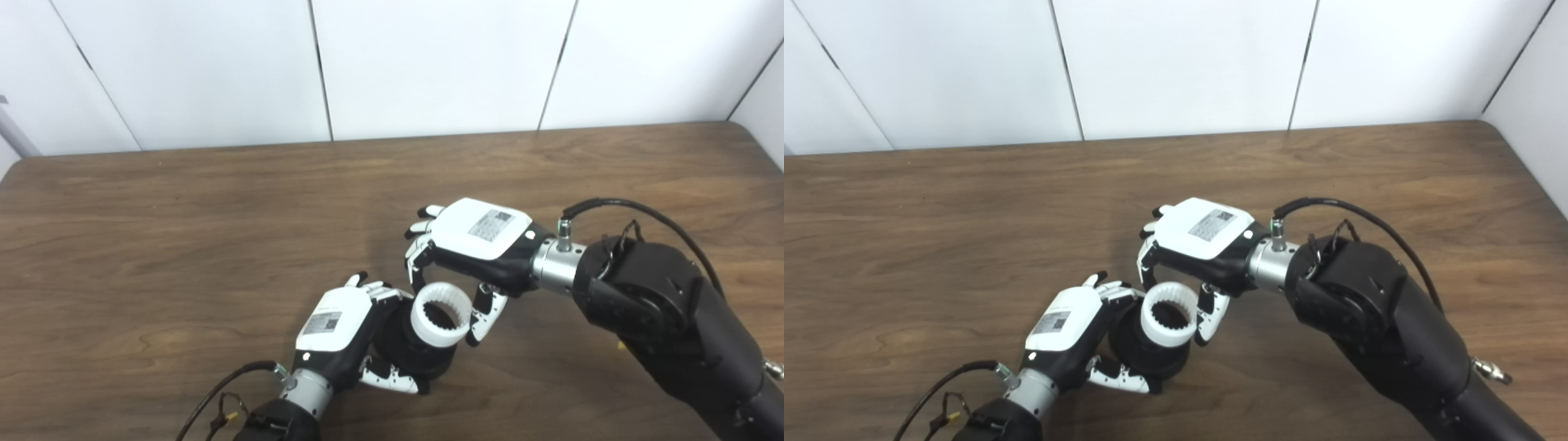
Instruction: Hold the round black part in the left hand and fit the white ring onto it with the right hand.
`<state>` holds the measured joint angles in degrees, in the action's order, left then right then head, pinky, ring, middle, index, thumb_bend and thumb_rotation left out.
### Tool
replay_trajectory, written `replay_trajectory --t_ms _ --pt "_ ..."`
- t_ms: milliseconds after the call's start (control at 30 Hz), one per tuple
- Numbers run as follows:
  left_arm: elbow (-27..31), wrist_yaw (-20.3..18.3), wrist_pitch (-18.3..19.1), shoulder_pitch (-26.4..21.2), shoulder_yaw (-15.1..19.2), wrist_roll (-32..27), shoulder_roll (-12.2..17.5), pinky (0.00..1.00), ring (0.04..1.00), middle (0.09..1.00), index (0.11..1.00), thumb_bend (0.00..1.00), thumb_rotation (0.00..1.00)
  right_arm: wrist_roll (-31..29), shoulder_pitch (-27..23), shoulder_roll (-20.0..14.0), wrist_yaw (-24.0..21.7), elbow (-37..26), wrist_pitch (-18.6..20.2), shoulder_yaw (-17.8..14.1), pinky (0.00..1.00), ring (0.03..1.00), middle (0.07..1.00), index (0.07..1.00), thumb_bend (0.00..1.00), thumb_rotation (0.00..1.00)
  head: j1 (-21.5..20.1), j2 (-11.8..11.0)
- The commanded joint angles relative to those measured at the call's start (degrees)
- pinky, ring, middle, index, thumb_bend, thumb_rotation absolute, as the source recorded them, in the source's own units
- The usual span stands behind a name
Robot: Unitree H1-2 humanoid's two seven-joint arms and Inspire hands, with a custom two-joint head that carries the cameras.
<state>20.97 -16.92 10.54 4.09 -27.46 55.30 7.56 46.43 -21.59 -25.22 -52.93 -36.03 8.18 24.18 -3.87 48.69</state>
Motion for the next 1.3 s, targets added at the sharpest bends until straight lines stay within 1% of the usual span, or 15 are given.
replay_trajectory --t_ms 0,267,467,667,867,1133,1267 --pt "0.01 -1.05 -0.15 -0.86 -0.82 0.61 -0.71 1.00 0.873 0.782 0.480 0.53 0.06 -0.07 -1.26 0.33 0.95 -1.39 -1.39 -0.84 0.98 0.907 0.767 0.481 0.53 0.14 -0.12 0.14" --pt "0.41 -1.07 -0.29 -0.87 -0.86 0.95 -0.92 1.00 0.873 0.775 0.480 0.53 0.07 0.25 -0.09 1.23 0.94 -0.40 -0.63 -1.04 0.99 0.915 0.778 0.481 0.53 0.14 -0.23 0.40" --pt "0.75 -1.25 -0.16 -0.78 -0.90 0.98 -1.27 1.00 0.872 0.780 0.480 0.53 0.06 1.25 0.11 1.89 -0.47 -0.05 0.01 -0.56 1.00 0.927 0.789 0.482 0.53 0.14 -0.10 0.59" --pt "0.96 -1.49 0.07 -0.83 -0.90 1.25 -1.74 1.00 0.876 0.780 0.480 0.53 0.06 1.56 0.28 2.38 0.21 1.16 -1.10 -0.36 0.99 0.921 0.787 0.481 0.53 0.14 -0.09 0.77" --pt "1.42 -1.99 0.29 -0.74 -0.78 1.39 -2.23 1.00 0.879 0.779 0.480 0.53 0.06 1.29 1.03 2.76 1.69 2.33 -1.77 -0.36 0.99 0.922 0.788 0.481 0.53 0.14 0.18 0.84" --pt "1.66 -2.26 0.13 -0.64 -0.74 1.44 -2.59 1.00 0.877 0.780 0.480 0.53 0.06 1.47 1.30 3.49 2.50 3.43 -2.34 -0.26 1.00 0.922 0.790 0.482 0.52 0.13 0.14 0.95" --pt "1.91 -2.88 0.38 -0.79 -0.81 1.84 -2.63 1.00 0.880 0.784 0.480 0.52 0.06 1.88 1.44 3.66 2.76 3.83 -3.23 0.12 1.00 0.924 0.791 0.482 0.52 0.14 0.16 1.00"
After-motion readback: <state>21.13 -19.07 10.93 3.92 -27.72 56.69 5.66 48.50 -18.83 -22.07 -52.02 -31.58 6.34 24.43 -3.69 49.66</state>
